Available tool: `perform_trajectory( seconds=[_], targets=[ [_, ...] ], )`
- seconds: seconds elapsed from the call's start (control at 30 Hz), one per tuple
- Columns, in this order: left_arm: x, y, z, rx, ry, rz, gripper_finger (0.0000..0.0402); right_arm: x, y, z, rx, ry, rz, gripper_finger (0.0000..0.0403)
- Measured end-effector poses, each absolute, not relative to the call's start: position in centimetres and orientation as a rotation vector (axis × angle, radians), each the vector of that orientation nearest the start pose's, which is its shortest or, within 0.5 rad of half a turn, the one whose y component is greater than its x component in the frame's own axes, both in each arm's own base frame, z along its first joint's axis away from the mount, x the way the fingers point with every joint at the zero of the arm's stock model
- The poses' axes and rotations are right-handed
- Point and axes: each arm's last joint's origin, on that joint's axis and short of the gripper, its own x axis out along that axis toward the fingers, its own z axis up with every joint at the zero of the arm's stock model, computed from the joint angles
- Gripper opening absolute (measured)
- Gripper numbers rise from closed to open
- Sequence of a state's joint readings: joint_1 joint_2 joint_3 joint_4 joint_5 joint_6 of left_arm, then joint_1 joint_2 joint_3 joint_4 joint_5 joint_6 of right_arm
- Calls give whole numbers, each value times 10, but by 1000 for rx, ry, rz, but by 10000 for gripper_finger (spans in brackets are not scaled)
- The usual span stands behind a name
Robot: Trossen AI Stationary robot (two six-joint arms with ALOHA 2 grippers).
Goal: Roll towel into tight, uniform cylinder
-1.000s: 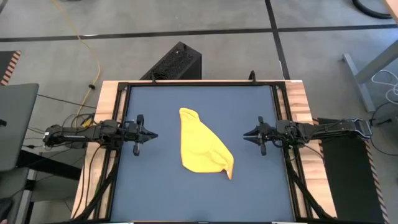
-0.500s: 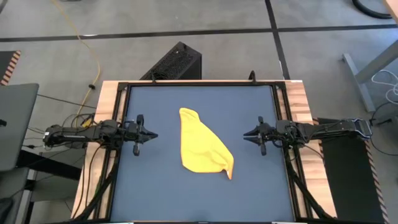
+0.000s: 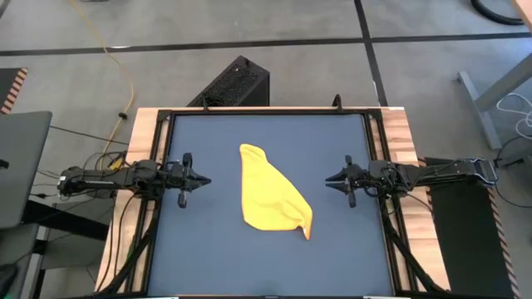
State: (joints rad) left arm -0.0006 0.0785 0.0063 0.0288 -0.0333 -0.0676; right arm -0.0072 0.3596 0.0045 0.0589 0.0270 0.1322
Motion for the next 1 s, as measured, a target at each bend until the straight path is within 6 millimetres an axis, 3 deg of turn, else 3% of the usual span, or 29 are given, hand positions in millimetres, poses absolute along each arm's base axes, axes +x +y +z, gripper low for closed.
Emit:
perform_trajectory(
  seconds=[0.6, 0.87, 1.0],
  targets=[
    [102, 2, 165, -58, 13, 56, 0, 116, -2, 140, 128, 288, -59, 108],
    [99, 3, 188, -374, -249, 74, 0, 120, -4, 161, 73, 70, -99, 108],
    [98, 6, 193, -390, -317, 147, 0, 120, -6, 172, 29, -4, -115, 108]
  ],
)
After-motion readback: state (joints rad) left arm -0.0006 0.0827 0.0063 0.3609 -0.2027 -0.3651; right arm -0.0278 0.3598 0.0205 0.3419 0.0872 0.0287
